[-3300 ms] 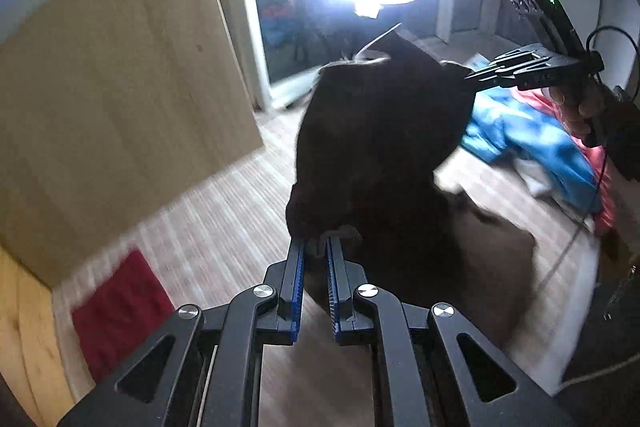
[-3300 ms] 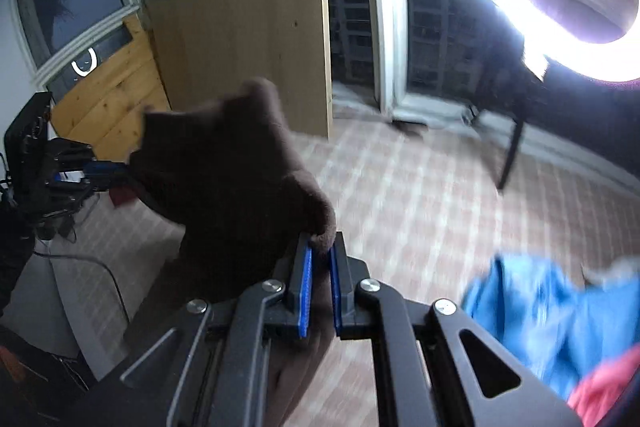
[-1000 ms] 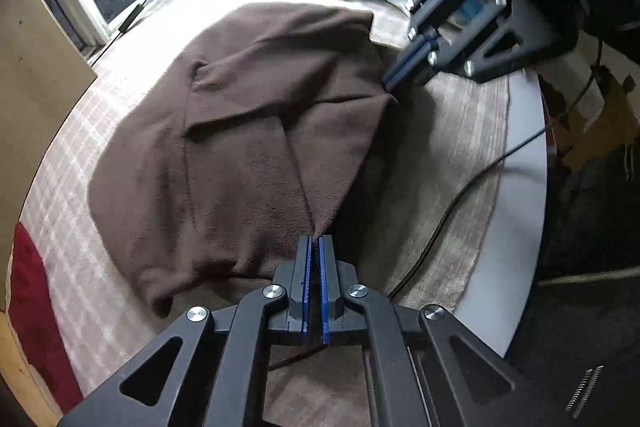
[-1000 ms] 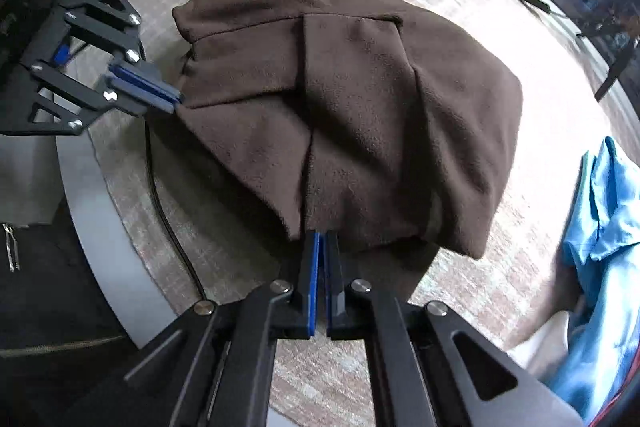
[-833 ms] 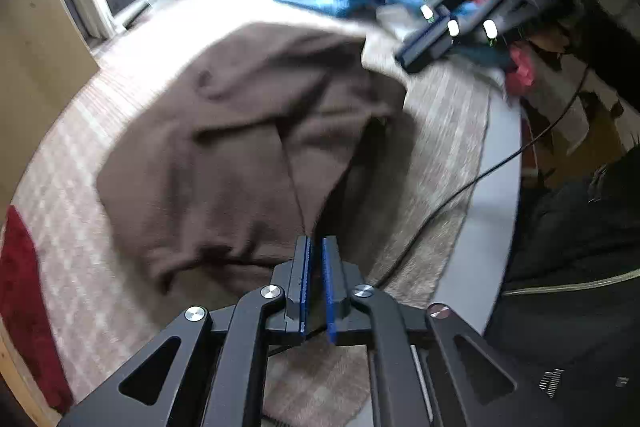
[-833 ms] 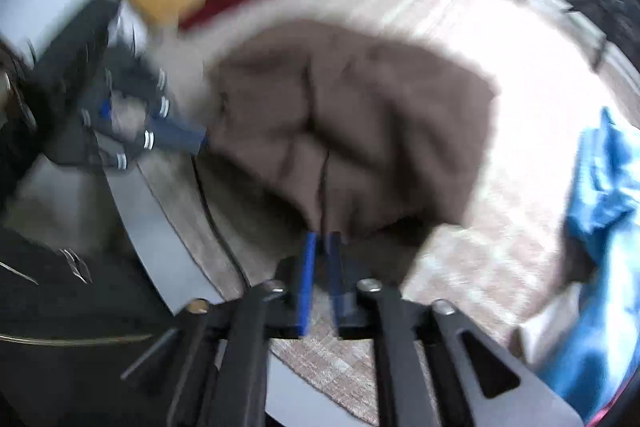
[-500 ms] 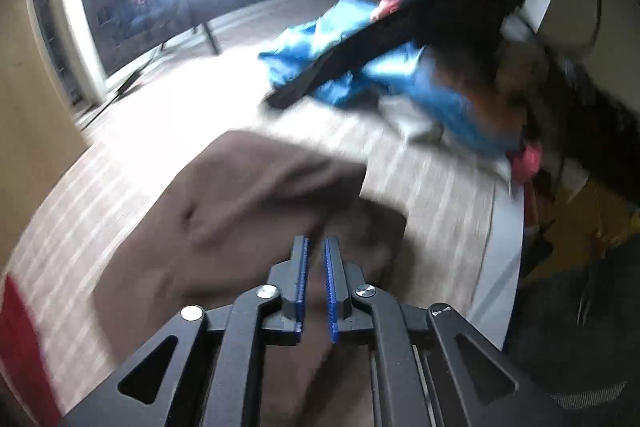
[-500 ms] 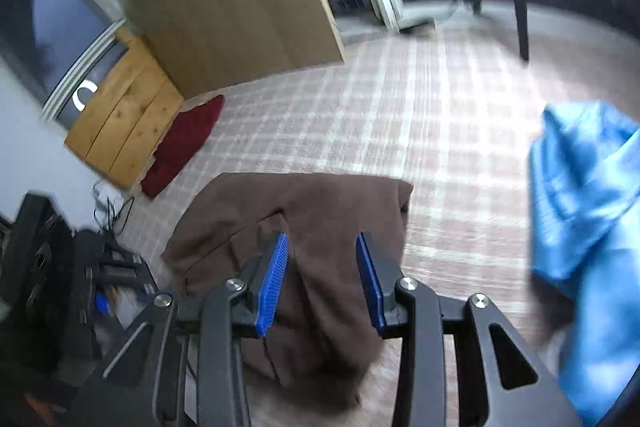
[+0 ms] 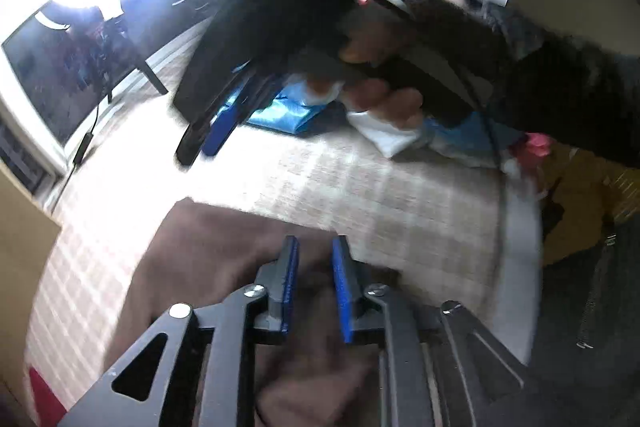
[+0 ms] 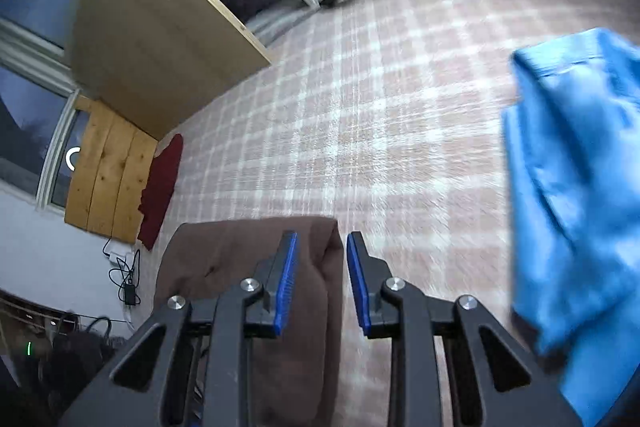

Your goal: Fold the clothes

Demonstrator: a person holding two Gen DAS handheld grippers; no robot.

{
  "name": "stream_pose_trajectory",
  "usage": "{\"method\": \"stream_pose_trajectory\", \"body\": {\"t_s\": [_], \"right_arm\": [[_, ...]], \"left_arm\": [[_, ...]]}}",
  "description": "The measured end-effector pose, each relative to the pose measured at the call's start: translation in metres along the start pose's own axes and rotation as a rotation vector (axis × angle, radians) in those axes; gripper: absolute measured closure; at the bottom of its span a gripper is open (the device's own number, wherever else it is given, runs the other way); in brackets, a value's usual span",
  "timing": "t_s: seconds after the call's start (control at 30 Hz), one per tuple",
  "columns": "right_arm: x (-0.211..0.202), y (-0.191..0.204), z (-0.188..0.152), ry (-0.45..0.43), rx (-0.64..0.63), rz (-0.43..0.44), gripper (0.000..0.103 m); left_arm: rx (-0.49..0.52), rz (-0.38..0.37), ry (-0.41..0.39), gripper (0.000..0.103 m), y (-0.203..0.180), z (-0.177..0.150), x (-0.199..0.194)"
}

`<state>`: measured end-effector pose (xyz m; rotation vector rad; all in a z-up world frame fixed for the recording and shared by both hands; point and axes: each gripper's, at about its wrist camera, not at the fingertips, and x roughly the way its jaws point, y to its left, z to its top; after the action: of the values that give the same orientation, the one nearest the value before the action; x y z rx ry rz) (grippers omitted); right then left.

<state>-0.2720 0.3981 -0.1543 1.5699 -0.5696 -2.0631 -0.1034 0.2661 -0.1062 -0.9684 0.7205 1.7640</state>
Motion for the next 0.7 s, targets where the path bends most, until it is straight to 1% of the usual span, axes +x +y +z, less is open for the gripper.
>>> {"method": "stream_pose_trajectory", "body": {"t_s": [0.03, 0.07, 0.1, 0.17, 0.27, 0.33, 0.4, 0.43, 0.47, 0.53, 0.57, 0.6, 0.63, 0.67, 0.7], "right_arm": [[0.008, -0.002, 0.004, 0.020, 0.005, 0.001, 0.077], [0.017, -0.005, 0.006, 0.043, 0.007, 0.001, 0.077], [0.024, -0.005, 0.007, 0.061, 0.008, 0.005, 0.077], [0.034, -0.005, 0.005, 0.089, 0.014, 0.025, 0.077], [0.037, -0.005, 0.011, 0.105, 0.020, 0.054, 0.077], [0.036, -0.001, 0.013, 0.104, -0.003, 0.060, 0.086], [0.025, 0.003, 0.013, 0.077, -0.031, 0.062, 0.091], [0.022, 0.006, 0.014, 0.058, -0.053, 0.040, 0.100], [0.018, 0.007, 0.014, 0.015, -0.080, -0.037, 0.103], [0.008, 0.000, 0.016, -0.041, -0.078, -0.137, 0.103], [0.004, -0.002, 0.015, -0.033, -0.066, -0.118, 0.103], [0.001, -0.003, 0.015, -0.016, -0.053, -0.079, 0.102], [-0.002, -0.004, 0.014, 0.002, -0.039, -0.041, 0.099], [-0.001, 0.001, 0.010, 0.034, -0.059, -0.032, 0.096], [0.001, 0.007, 0.005, 0.071, -0.088, -0.032, 0.084]], "left_arm": [[0.006, -0.014, 0.056, 0.086, 0.001, -0.002, 0.015], [0.014, -0.026, 0.103, 0.085, 0.000, -0.006, 0.028], [0.025, -0.028, 0.120, 0.085, -0.001, -0.012, 0.034], [0.045, -0.020, 0.110, 0.084, -0.006, -0.022, 0.032], [0.005, -0.051, 0.111, 0.084, 0.001, -0.025, 0.029], [0.001, -0.059, 0.109, 0.084, 0.002, -0.024, 0.029], [0.008, -0.057, 0.105, 0.084, 0.000, -0.023, 0.029], [0.011, -0.052, 0.099, 0.084, -0.002, -0.024, 0.029], [0.009, -0.051, 0.095, 0.084, -0.003, -0.023, 0.029], [0.003, -0.051, 0.089, 0.084, -0.005, -0.023, 0.030], [-0.001, -0.052, 0.085, 0.084, -0.004, -0.023, 0.030], [-0.007, -0.055, 0.082, 0.084, -0.003, -0.023, 0.028], [-0.013, -0.058, 0.079, 0.084, -0.002, -0.024, 0.027], [-0.013, -0.056, 0.079, 0.084, -0.002, -0.024, 0.027], [-0.008, -0.052, 0.078, 0.084, -0.004, -0.024, 0.027]]}}
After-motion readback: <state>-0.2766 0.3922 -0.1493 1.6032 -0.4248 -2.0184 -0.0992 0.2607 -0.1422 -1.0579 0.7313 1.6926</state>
